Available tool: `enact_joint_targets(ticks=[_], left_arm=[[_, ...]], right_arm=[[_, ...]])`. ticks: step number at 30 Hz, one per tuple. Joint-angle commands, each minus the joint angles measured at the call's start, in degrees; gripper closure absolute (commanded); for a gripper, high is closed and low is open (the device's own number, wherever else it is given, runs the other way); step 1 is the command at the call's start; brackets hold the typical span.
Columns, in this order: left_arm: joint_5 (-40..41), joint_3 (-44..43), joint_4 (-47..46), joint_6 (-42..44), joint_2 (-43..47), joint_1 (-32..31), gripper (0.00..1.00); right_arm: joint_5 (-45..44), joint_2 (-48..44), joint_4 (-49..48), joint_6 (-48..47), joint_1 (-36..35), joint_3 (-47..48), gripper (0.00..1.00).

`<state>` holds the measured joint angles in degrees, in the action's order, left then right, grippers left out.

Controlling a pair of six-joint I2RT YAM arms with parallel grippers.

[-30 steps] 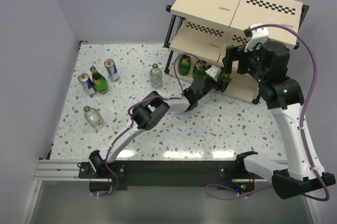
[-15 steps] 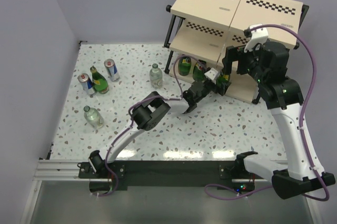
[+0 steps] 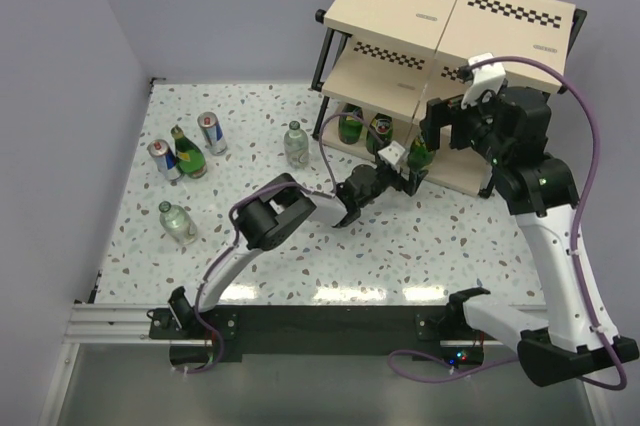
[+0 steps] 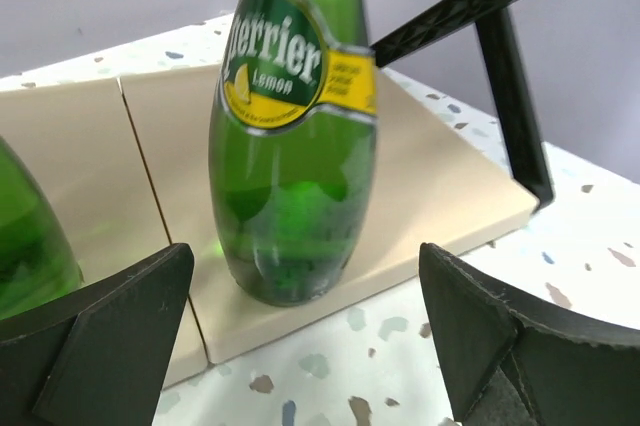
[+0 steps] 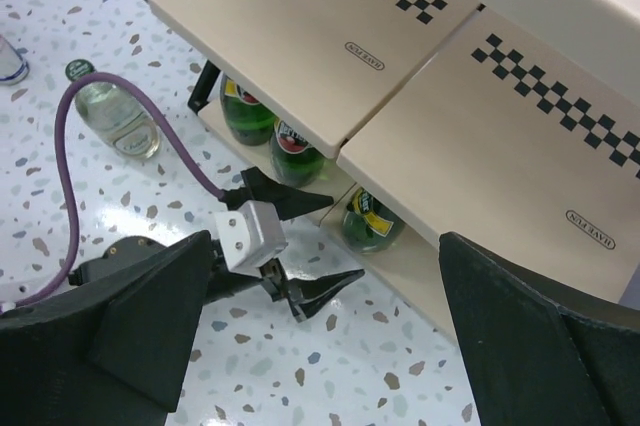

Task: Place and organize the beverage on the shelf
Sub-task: Place the drink on the shelf.

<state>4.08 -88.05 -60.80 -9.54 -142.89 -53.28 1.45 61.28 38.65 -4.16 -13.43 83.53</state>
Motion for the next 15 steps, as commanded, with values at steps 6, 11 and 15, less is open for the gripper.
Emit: enact_joint_targets(ticks=[6,11,15], left_arm=[[-0.7,13.7,-6.4,3.1,14.5,-1.1,0.00],[-1.4,28.5,-5.0,3.4,25.9,-2.0,0.00],[-1.6,39.9,0.8,3.1,42.2,-2.3,0.01]], right_arm=[[12.4,-2.6,4.9,-10.4,0.2,1.6,0.01],[23.2,-2.7,11.3,-19.8,0.1,4.3,0.01],[37.8,-2.4,18.4,-28.3,0.1,7.1,0.01]])
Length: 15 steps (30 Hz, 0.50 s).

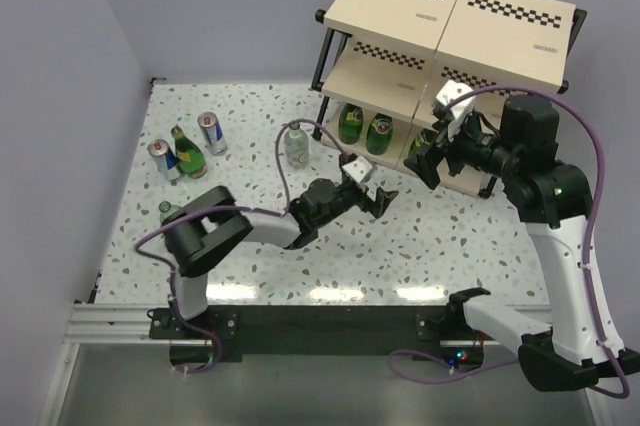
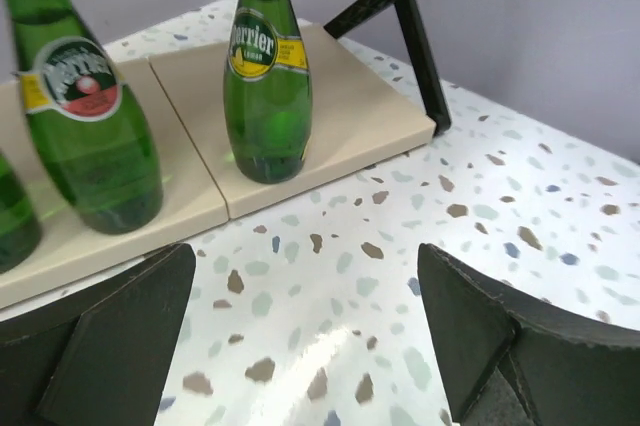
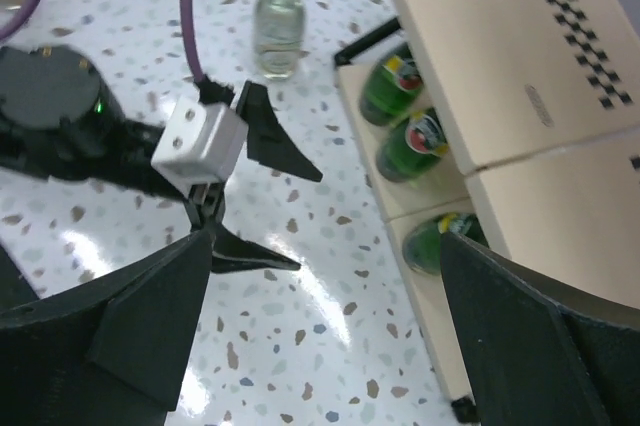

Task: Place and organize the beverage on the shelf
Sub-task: Place the drink on the shelf.

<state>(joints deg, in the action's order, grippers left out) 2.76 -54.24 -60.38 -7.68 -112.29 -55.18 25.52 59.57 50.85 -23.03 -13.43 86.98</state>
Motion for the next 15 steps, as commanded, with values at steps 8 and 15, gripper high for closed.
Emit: enact_joint_targets(ticks=[8,15], left_arm=[[12.3,15.8,32.1,6.6,41.8,0.2,0.02],[16.2,9.7,52.5,3.6,57.3,9.5,0.00]], right_arm=[[17.6,2.9,1.1,-7.0,0.1,1.7,0.01],[17.4,6.4,-3.6,-9.5,-2.7,-10.6,0.01]])
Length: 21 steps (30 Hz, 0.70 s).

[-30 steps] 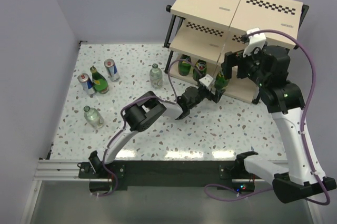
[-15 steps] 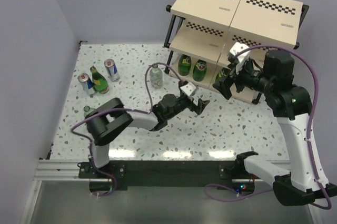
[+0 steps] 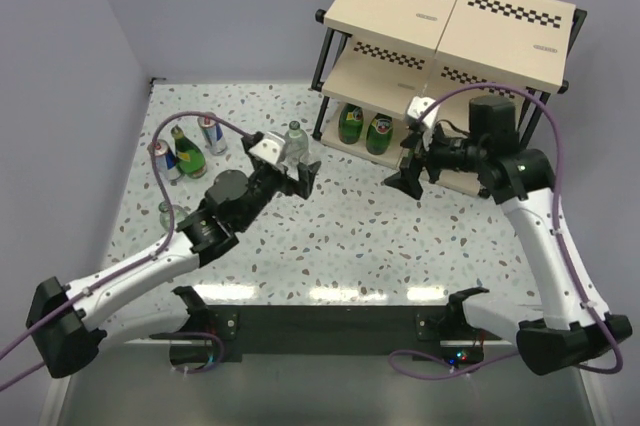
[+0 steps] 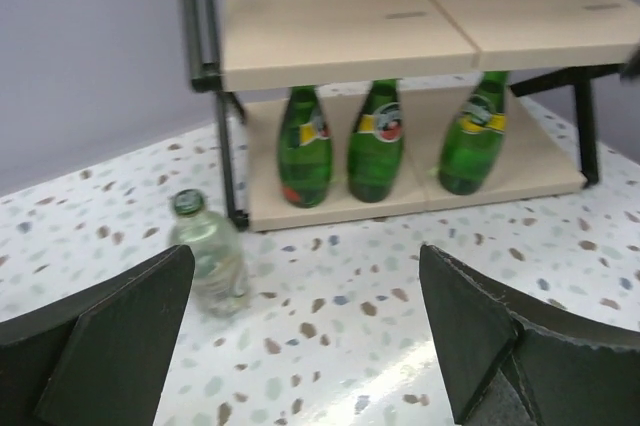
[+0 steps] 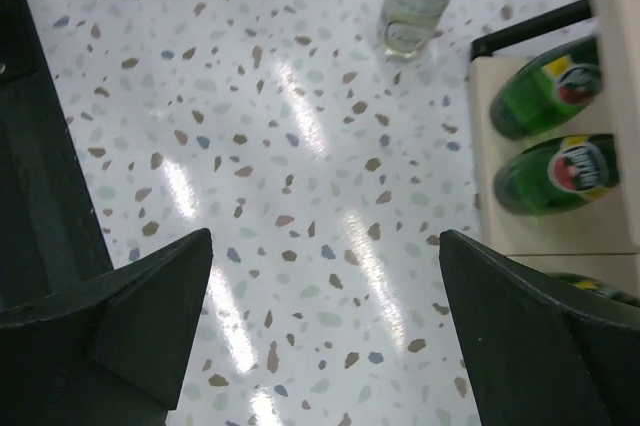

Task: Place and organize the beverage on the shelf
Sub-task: Place the drink on the shelf.

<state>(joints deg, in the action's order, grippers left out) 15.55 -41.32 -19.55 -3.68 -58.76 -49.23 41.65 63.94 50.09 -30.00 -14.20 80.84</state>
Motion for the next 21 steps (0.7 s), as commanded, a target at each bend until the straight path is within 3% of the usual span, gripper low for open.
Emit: enact_joint_targets(ticks=[1,5,8,10,12,14,21], left_arm=[[3.5,-3.9,12.3,-0.4,4.8,4.6,0.00],[8.5,-9.5,16.2,2.4,6.3,6.5,0.00],[14.8,-9.9,18.2,2.1,5.4,8.8,0.00],[11.8,-9.5,18.9,-0.9,5.1,16.4,0.00],[1.9,-9.7,19.5,-7.5,3.7,27.3,0.00],[-3.1,-11.3,21.6,-12.1,1.1,32.8,0.00],[3.1,-19.3,26.0,-13.4,-9.3,42.8,0.02]], right_arm=[[-0.9,2.8,-3.1,-4.0,-3.8,-5.4,0.01],[-6.8,7.1,-4.6,-4.5,-13.6,-7.5,0.01],[-7.0,11.5,-6.1,-2.2,-15.7,-5.7,0.01],[-7.0,14.3,-6.8,-1.3,-16.4,-4.7,0.01],[-6.5,15.5,-8.1,-0.3,-16.7,-4.0,0.01],[-5.1,16.3,-8.3,-0.6,-16.8,-4.1,0.01],[-4.3,11.7,-11.1,-2.6,-16.7,-9.9,0.01]])
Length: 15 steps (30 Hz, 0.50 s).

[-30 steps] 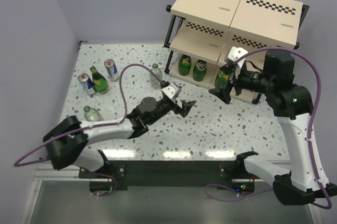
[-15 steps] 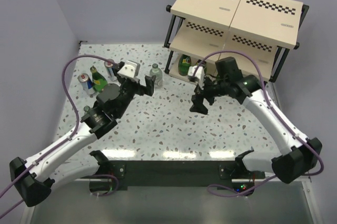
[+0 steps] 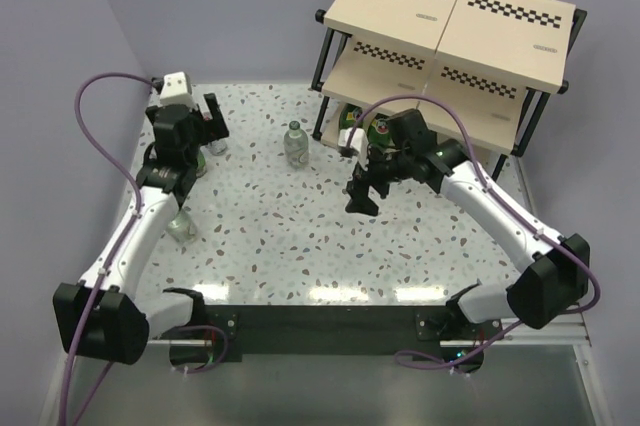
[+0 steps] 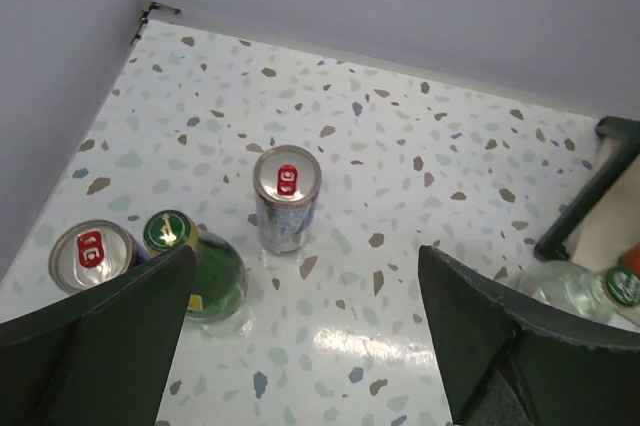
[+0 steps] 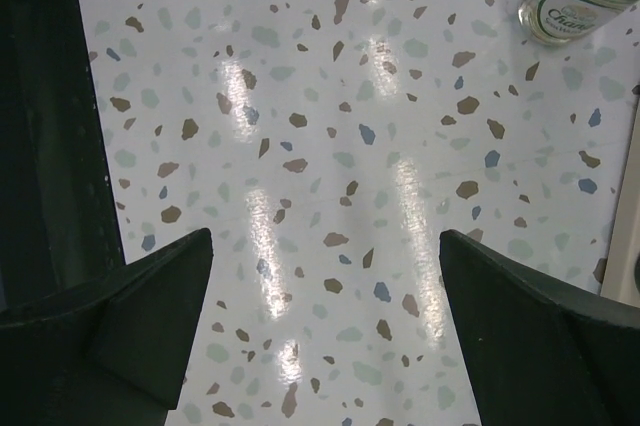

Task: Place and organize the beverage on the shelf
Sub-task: Place the drink on the shelf.

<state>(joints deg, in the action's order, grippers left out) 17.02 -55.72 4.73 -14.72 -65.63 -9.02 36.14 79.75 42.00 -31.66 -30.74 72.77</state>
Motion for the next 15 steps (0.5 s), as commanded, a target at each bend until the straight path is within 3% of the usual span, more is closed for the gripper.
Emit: enact_joint_targets(ticks=[1,8,15], left_arm=[[3.4,-6.7,2.3,-1.5,-3.7,3.2,0.03],[12.9,-13.7,6.6,-0.3,-15.7,6.6,0.13],[13.3,-15.9,9.5,-0.9,-22.9,8.8,0.28]], right_arm=[[1.3,-4.9,-3.5,-0.7,-0.2,-2.6,0.01],[4.9,-9.5,-6.0,-0.3,0.3,-7.7,0.01],[5.7,-10.7,-5.8,-1.2,0.9,-8.4,0.01]])
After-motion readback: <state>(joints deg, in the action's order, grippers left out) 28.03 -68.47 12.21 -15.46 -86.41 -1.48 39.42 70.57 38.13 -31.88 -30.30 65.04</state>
